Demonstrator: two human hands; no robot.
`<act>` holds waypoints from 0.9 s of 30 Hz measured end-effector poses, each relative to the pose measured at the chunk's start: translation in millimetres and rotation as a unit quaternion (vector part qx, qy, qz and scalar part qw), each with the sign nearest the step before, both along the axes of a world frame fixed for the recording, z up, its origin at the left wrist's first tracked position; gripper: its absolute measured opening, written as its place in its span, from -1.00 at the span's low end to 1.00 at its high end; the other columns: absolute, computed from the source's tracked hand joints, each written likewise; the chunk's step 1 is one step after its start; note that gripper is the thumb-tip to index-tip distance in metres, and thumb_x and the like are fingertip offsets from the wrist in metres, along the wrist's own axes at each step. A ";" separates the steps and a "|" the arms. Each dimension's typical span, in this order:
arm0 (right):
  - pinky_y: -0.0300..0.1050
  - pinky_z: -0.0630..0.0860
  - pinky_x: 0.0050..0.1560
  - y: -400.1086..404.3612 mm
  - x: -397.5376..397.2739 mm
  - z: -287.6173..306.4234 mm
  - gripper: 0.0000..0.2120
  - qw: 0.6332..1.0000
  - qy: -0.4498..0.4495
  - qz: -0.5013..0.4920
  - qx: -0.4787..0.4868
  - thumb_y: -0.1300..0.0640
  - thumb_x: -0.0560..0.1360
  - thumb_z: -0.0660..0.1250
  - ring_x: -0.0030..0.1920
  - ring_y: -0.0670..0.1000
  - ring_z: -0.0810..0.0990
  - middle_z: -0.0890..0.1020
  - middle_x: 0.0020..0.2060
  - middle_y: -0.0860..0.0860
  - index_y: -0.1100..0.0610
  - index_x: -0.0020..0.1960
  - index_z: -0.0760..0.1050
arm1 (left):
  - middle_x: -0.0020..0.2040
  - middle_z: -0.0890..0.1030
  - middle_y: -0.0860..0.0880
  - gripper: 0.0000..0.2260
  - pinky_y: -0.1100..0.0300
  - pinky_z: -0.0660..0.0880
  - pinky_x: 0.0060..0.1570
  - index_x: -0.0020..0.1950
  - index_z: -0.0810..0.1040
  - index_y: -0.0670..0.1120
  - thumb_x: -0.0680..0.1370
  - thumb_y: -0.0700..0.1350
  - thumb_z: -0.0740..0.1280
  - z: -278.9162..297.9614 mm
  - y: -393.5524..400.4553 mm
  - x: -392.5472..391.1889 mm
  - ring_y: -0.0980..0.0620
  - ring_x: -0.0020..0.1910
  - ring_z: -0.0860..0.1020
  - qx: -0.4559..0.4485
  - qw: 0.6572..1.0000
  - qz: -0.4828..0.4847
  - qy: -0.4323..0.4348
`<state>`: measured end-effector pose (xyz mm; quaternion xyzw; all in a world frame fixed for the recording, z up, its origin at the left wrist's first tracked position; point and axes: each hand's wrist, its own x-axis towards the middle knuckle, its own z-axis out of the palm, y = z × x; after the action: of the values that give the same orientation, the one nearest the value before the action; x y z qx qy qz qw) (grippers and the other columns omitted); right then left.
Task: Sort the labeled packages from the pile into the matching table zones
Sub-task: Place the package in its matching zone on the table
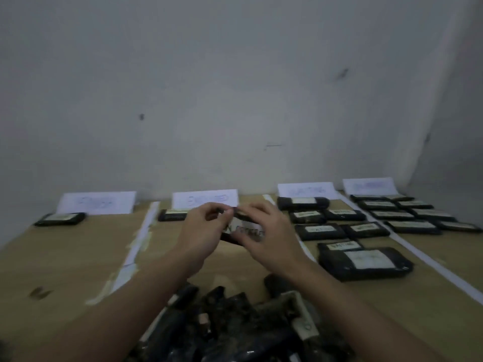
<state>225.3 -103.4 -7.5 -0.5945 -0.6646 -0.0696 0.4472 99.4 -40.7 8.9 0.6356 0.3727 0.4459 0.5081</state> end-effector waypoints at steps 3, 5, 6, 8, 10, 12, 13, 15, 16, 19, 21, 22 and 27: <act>0.05 0.49 -0.02 -21.2 26.9 -3.1 -0.54 0.993 -0.087 -0.079 0.008 -0.05 0.23 0.43 -0.04 0.10 0.58 0.63 -0.04 0.03 0.09 0.10 0.57 | -0.18 0.60 -0.14 -0.87 -0.10 0.57 0.01 -0.22 0.56 -0.07 0.51 -0.22 0.32 -1.4 -10.6 39.8 -0.17 -0.05 0.60 0.002 1.000 -0.022 0.004; 0.12 0.51 -0.02 -38.5 51.7 -4.9 -0.56 0.989 -0.110 -0.094 -0.016 0.01 0.24 0.45 -0.02 0.14 0.57 0.62 -0.03 0.06 0.12 0.09 0.56 | -0.19 0.60 -0.15 -0.88 -0.09 0.57 0.01 -0.21 0.57 -0.08 0.51 -0.22 0.32 -3.6 -19.9 67.4 -0.15 -0.10 0.59 0.004 0.999 -0.040 0.004; 0.14 0.50 0.00 -48.5 64.5 -4.9 -0.56 0.988 -0.117 -0.092 -0.034 0.05 0.26 0.47 0.01 0.15 0.56 0.61 0.00 0.08 0.14 0.11 0.56 | -0.20 0.60 -0.15 -0.89 -0.09 0.56 0.02 -0.21 0.57 -0.09 0.51 -0.23 0.32 -5.9 -25.1 81.4 -0.15 -0.12 0.59 0.003 0.999 -0.052 0.007; 0.10 0.48 0.09 -70.1 91.8 -3.4 -0.57 0.985 -0.125 -0.097 -0.066 0.12 0.31 0.47 0.10 0.15 0.52 0.59 0.09 0.11 0.17 0.16 0.55 | -0.22 0.58 -0.12 -0.90 -0.06 0.55 0.01 -0.20 0.58 -0.09 0.51 -0.21 0.33 -11.1 -37.4 111.4 -0.12 -0.13 0.56 0.001 0.997 -0.080 0.018; 0.04 0.45 0.15 -90.7 121.5 -4.3 -0.61 0.977 -0.143 -0.122 -0.100 0.18 0.38 0.42 0.18 0.12 0.49 0.55 0.18 0.09 0.15 0.19 0.53 | -0.19 0.60 -0.08 -0.89 -0.03 0.55 0.03 -0.20 0.58 -0.03 0.51 -0.18 0.34 -16.3 -50.2 142.5 -0.08 -0.09 0.57 -0.003 0.994 -0.105 0.029; 0.09 0.56 0.02 -110.0 147.5 -7.0 -0.68 0.969 -0.181 -0.131 -0.109 0.24 0.37 0.38 0.14 0.17 0.55 0.56 0.17 0.16 0.17 0.13 0.55 | -0.13 0.62 -0.07 -0.89 0.01 0.54 0.05 -0.20 0.57 0.00 0.51 -0.16 0.33 -19.8 -64.4 174.3 -0.05 -0.04 0.58 -0.008 0.992 -0.125 0.031; 0.10 0.61 -0.12 -118.7 160.2 -10.9 -0.69 0.961 -0.208 -0.144 -0.112 0.27 0.34 0.40 0.09 0.20 0.58 0.58 0.13 0.20 0.20 0.08 0.57 | -0.11 0.62 -0.06 -0.90 0.08 0.53 0.02 -0.18 0.56 0.00 0.51 -0.16 0.33 -20.1 -72.4 189.7 -0.03 -0.04 0.57 -0.006 0.991 -0.133 0.032; 0.02 0.63 -0.30 -131.5 183.6 -19.8 -0.67 0.937 -0.264 -0.202 -0.105 0.31 0.25 0.48 0.03 0.20 0.63 0.62 0.06 0.24 0.24 0.01 0.60 | -0.09 0.60 -0.03 -0.93 0.20 0.48 -0.07 -0.12 0.56 -0.02 0.53 -0.15 0.31 -18.2 -87.5 218.9 0.03 -0.07 0.55 -0.002 0.988 -0.152 0.031; -0.04 0.61 -0.32 -136.4 195.0 -23.3 -0.68 0.926 -0.286 -0.230 -0.088 0.32 0.25 0.48 0.03 0.17 0.64 0.64 0.03 0.24 0.26 0.01 0.61 | -0.10 0.60 -0.02 -0.95 0.24 0.46 -0.11 -0.09 0.56 -0.04 0.53 -0.14 0.30 -17.4 -93.0 233.4 0.05 -0.10 0.53 -0.006 0.987 -0.161 0.028; -0.11 0.61 -0.23 -148.5 228.0 -34.1 -0.73 0.911 -0.319 -0.260 -0.037 0.28 0.39 0.23 0.02 0.12 0.65 0.66 0.00 0.22 0.30 0.04 0.60 | -0.10 0.58 -0.01 -0.84 0.22 0.47 -0.13 0.04 0.57 -0.10 0.54 -0.06 0.28 -15.1 -102.2 270.9 0.07 -0.13 0.52 -0.005 0.981 -0.186 0.046; -0.15 0.60 -0.25 -152.1 256.9 -38.5 -0.69 0.903 -0.320 -0.282 -0.040 0.28 0.39 0.17 -0.02 0.09 0.67 0.67 -0.03 0.19 0.31 0.02 0.60 | -0.01 0.58 0.00 -0.74 0.13 0.49 0.05 0.15 0.54 -0.10 0.55 0.00 0.25 -16.0 -103.7 288.6 0.05 -0.03 0.53 0.025 0.973 -0.215 0.085; -0.16 0.59 -0.29 -152.8 272.3 -40.9 -0.70 0.901 -0.311 -0.296 -0.052 0.30 0.36 0.21 -0.06 0.08 0.67 0.68 -0.05 0.17 0.30 0.01 0.60 | 0.08 0.56 0.01 -0.70 0.14 0.46 0.12 0.21 0.49 -0.10 0.56 0.02 0.24 -16.7 -103.8 293.2 0.06 0.05 0.51 0.051 0.966 -0.229 0.109; -0.02 0.58 -0.09 -139.8 346.4 -60.3 -0.54 0.897 -0.238 -0.330 -0.172 0.42 0.17 0.49 -0.01 0.10 0.66 0.65 0.01 0.18 0.32 0.08 0.56 | 0.25 0.49 0.00 -0.68 0.27 0.38 0.12 0.32 0.40 -0.08 0.58 -0.03 0.20 -29.0 -92.4 292.0 0.11 0.20 0.44 0.225 0.902 -0.285 0.234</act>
<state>571.7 -243.3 -67.8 -0.8134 -0.5181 -0.2368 0.1178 391.5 -133.1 -20.2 0.8982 0.1736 0.1924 0.3550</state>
